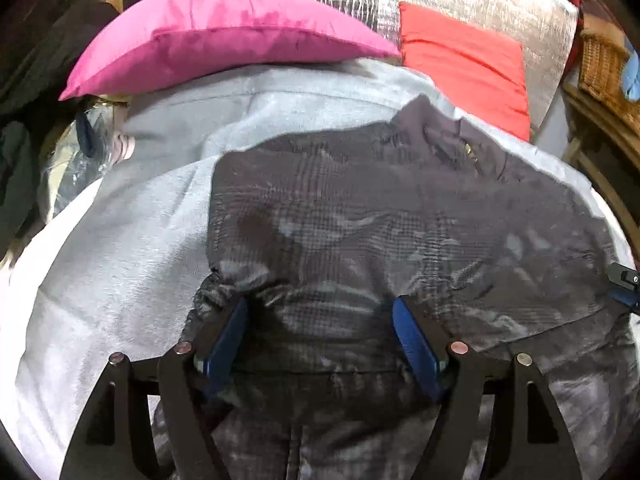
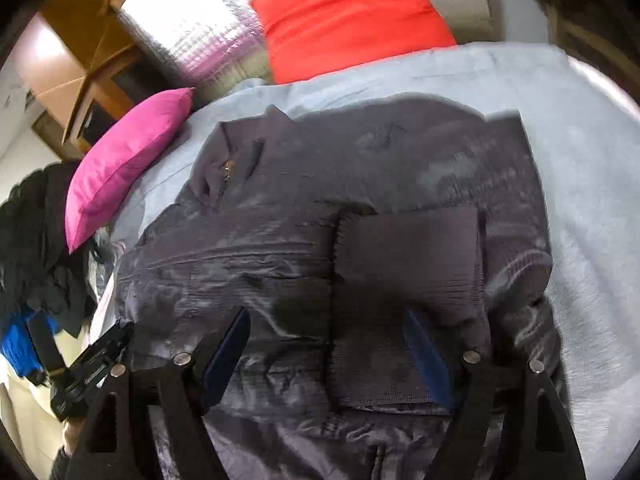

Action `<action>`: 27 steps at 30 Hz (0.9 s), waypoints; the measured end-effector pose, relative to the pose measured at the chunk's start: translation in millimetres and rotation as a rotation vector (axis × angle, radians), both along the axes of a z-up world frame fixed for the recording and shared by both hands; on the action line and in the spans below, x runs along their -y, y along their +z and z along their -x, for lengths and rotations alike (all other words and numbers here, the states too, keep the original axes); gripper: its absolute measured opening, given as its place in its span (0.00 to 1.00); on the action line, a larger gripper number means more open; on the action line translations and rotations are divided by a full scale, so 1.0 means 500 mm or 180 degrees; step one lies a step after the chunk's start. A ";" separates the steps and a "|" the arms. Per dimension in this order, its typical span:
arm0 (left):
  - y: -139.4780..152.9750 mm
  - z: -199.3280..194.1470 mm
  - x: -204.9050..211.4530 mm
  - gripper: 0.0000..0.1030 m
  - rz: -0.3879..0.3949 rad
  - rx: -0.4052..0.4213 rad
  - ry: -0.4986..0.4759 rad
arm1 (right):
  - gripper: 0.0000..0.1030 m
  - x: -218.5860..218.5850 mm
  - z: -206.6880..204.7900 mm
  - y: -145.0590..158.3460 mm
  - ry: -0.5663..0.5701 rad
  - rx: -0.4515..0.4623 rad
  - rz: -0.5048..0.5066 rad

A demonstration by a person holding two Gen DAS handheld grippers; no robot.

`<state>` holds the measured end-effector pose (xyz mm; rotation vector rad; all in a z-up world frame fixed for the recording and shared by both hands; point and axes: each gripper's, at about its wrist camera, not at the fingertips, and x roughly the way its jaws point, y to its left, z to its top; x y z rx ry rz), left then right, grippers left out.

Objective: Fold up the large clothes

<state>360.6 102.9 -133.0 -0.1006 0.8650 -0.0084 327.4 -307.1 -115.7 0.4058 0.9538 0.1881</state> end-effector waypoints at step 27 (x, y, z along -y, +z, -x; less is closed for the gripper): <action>-0.004 0.070 -0.118 0.75 0.0118 0.0055 0.0553 | 0.79 0.033 0.071 0.054 0.0024 0.0301 -0.0004</action>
